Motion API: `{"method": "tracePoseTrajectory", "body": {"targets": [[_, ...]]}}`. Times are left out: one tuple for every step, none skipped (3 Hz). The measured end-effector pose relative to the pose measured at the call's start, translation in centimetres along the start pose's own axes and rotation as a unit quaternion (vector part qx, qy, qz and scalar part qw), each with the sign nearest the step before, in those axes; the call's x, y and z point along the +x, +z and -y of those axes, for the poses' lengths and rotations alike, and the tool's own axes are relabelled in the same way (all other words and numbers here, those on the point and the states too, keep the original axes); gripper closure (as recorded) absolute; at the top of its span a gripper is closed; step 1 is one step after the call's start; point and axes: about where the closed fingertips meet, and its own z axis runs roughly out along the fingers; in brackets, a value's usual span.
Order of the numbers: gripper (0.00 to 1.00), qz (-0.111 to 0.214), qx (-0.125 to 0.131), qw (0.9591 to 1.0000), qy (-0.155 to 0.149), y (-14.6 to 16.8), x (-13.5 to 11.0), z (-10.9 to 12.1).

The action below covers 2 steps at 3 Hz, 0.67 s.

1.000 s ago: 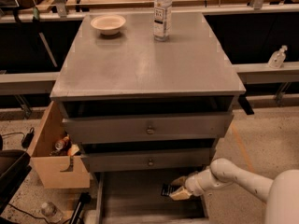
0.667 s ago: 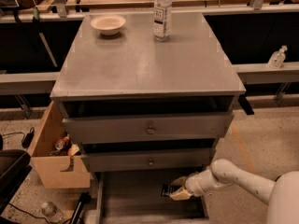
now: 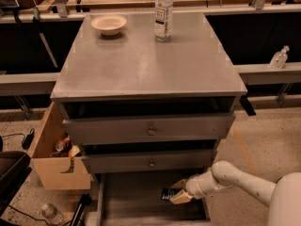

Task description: Place rxbar blueberry into bottom drawer

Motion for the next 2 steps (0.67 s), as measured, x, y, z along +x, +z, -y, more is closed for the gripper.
{"method": "tracePoseTrajectory", "body": {"targets": [[0.16, 0.0, -0.002, 1.0, 0.0, 0.22, -0.02, -0.12], [0.0, 0.001, -0.004, 1.0, 0.0, 0.44, -0.04, -0.26]]}}
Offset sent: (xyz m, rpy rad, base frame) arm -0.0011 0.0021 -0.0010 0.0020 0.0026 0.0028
